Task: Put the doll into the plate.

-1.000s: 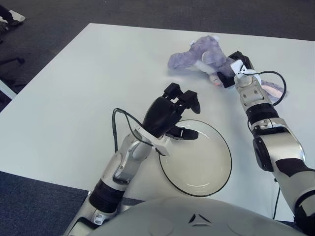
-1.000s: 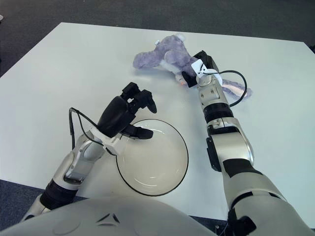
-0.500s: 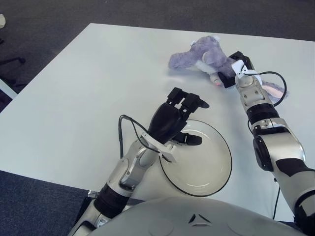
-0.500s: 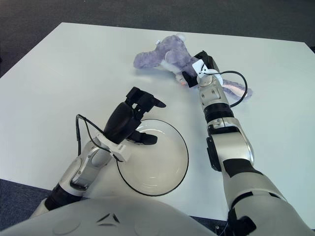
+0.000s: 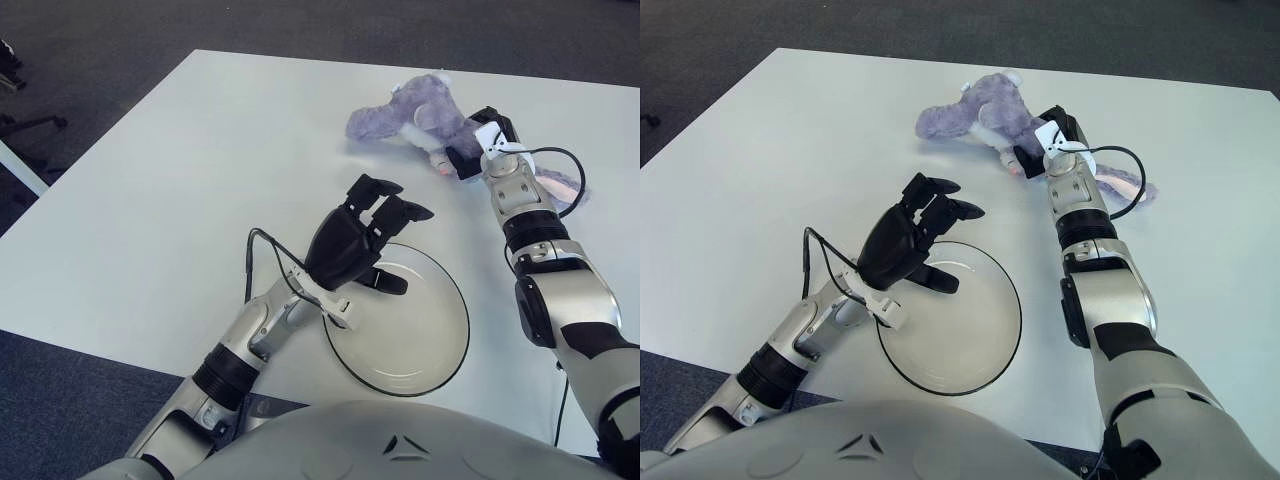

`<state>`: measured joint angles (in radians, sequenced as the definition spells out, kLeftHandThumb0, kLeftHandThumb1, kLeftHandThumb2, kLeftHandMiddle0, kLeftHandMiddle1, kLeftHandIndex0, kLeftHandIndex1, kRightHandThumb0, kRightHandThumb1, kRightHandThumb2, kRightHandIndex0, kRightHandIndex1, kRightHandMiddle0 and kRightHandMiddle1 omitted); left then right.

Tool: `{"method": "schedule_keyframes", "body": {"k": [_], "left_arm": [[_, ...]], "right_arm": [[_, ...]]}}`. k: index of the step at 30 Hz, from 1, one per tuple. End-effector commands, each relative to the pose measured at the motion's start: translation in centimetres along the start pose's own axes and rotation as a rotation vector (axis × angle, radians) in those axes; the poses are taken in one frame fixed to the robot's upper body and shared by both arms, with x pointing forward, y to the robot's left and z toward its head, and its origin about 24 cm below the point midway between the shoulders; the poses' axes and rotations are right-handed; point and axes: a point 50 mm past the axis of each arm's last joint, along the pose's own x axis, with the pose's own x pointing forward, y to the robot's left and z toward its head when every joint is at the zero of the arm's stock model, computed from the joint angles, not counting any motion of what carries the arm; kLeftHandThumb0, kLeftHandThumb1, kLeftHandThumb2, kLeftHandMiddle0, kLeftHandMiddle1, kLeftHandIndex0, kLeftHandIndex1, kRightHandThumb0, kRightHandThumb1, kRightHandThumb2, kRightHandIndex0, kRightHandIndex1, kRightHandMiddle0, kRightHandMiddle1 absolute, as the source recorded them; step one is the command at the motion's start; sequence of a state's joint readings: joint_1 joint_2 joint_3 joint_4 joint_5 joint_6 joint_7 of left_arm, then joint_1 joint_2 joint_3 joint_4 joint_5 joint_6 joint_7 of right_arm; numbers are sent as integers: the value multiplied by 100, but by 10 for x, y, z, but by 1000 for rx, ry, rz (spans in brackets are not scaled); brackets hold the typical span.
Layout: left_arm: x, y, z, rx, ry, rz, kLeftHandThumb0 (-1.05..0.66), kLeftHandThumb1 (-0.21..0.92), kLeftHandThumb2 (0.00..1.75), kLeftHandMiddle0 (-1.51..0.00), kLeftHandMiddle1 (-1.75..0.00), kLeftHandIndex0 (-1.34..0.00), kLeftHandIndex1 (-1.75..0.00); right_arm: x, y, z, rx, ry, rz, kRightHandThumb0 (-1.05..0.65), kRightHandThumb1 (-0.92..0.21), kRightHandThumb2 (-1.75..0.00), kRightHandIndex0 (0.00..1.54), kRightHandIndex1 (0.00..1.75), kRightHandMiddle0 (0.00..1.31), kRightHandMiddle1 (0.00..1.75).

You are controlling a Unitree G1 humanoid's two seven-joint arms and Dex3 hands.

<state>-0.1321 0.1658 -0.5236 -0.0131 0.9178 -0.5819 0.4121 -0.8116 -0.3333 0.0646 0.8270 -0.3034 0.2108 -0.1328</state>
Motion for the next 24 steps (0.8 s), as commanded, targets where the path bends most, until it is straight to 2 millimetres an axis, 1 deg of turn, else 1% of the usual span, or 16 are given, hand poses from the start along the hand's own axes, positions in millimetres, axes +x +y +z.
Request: {"method": "schedule_keyframes", "body": {"k": [1, 6, 11, 20, 24], "left_arm": [[-8, -7, -4, 11, 0, -30, -62, 53, 112, 0, -111, 0, -128], [-8, -10, -9, 56, -38, -23, -63, 54, 111, 0, -111, 0, -131], [-9, -15, -14, 90, -69, -21, -65, 56, 109, 0, -106, 0, -130], [-9, -19, -20, 138, -103, -10, -65, 57, 108, 0, -97, 0, -122], [-7, -19, -23, 178, -127, -17, -62, 60, 104, 0, -94, 0, -117]], "right_arm": [[-3, 10, -15, 19, 62, 46, 0, 0, -165, 88, 164, 62, 175], [-4, 10, -15, 25, 64, 49, 0, 0, -165, 88, 165, 63, 175], [-4, 10, -15, 28, 67, 55, 0, 1, -166, 89, 165, 63, 175], [-5, 11, -16, 32, 63, 62, 0, 1, -166, 88, 165, 63, 175], [-5, 11, -16, 37, 61, 66, 0, 1, -166, 88, 165, 63, 175]]}}
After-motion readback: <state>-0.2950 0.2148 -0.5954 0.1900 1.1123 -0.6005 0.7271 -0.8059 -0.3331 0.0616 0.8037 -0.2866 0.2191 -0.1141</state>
